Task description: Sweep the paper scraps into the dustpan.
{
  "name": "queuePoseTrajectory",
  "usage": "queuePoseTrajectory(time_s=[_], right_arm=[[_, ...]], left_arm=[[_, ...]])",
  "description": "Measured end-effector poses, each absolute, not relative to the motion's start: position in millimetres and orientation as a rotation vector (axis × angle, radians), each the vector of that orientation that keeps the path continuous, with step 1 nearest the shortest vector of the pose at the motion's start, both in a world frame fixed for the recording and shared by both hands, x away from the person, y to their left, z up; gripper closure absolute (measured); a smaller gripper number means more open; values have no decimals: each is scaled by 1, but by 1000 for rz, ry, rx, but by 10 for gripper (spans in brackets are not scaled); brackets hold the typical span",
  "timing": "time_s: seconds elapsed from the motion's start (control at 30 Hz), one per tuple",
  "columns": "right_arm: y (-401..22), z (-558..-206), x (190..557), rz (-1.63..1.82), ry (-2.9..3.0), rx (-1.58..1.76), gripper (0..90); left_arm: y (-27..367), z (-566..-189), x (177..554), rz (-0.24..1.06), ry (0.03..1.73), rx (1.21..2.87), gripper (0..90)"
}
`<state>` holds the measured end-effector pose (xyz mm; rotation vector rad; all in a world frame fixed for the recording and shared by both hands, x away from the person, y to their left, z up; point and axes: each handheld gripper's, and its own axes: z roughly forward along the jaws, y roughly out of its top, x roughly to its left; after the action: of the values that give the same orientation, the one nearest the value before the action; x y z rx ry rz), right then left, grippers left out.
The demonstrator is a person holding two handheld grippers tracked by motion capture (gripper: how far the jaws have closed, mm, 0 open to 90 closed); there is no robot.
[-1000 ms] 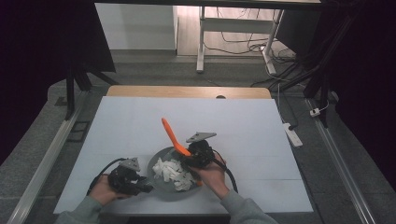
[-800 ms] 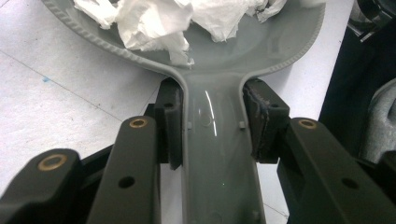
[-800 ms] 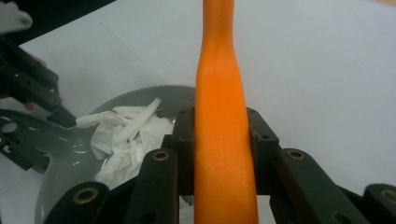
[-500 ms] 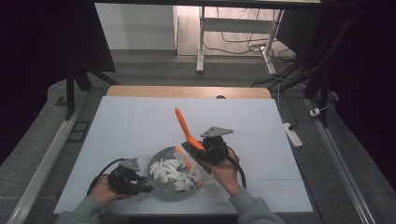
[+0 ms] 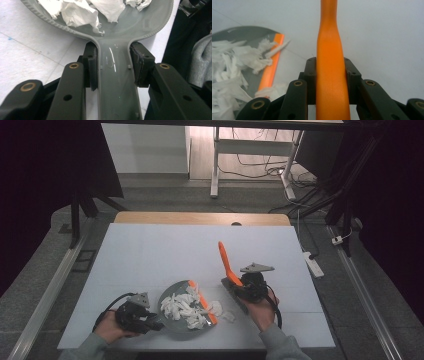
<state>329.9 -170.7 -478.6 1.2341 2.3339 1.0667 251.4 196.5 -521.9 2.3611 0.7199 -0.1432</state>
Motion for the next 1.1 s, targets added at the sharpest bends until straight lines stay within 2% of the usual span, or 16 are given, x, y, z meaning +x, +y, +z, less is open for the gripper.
queuePoseTrajectory(time_s=[0.33,1.1], right_arm=[[-159,-488,320,1044,2378,1228,703],[-73,-484,294,1240,2513,1031,703]], left_arm=[[186,-521,247,-149,700,2371,614],[178,-523,247,-158,693,2375,615]])
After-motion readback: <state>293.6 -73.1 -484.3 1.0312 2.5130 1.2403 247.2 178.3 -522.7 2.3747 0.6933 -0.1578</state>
